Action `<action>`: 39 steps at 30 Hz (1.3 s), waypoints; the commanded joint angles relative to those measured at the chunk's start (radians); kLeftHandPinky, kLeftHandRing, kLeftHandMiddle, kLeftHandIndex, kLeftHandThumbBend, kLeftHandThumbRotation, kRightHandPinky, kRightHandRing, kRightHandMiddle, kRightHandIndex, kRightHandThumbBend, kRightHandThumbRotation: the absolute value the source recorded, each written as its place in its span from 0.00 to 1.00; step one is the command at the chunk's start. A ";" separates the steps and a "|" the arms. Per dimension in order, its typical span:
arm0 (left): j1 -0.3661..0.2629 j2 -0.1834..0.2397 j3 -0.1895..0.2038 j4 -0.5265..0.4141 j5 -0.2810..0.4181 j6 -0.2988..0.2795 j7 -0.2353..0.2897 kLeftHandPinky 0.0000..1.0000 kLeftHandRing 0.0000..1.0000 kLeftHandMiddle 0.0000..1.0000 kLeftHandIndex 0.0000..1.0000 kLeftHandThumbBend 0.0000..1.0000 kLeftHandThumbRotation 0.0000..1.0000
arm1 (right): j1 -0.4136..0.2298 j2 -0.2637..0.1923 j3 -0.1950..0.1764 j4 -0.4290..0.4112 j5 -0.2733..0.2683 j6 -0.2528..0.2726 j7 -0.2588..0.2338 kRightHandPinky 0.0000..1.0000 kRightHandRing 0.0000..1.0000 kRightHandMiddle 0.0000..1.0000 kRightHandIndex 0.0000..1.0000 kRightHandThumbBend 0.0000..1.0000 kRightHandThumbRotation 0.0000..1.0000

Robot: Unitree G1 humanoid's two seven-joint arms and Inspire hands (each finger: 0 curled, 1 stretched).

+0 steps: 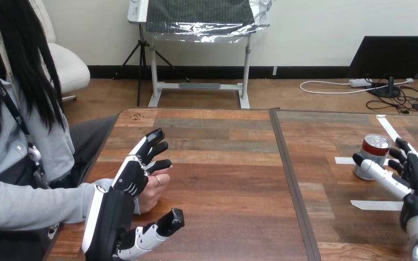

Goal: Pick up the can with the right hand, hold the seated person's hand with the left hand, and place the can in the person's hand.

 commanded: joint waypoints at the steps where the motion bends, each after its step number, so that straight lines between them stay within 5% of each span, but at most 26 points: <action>1: -0.047 0.003 0.001 -0.006 -0.004 -0.021 0.000 0.76 0.87 0.90 0.87 0.96 0.66 | -0.108 -0.040 0.004 -0.005 -0.005 0.001 -0.014 0.91 0.92 0.92 0.94 0.96 0.28; 11: -0.046 0.007 -0.004 -0.002 -0.027 -0.024 -0.017 0.78 0.88 0.90 0.87 0.95 0.66 | -0.127 -0.044 -0.007 -0.001 0.006 0.000 0.007 0.93 0.94 0.94 0.95 0.89 0.21; 39: -0.052 0.004 0.024 0.008 -0.005 -0.032 -0.008 0.77 0.86 0.89 0.86 0.97 0.67 | -0.146 -0.045 0.013 0.002 -0.028 0.006 -0.026 0.95 0.94 0.95 0.97 0.88 0.25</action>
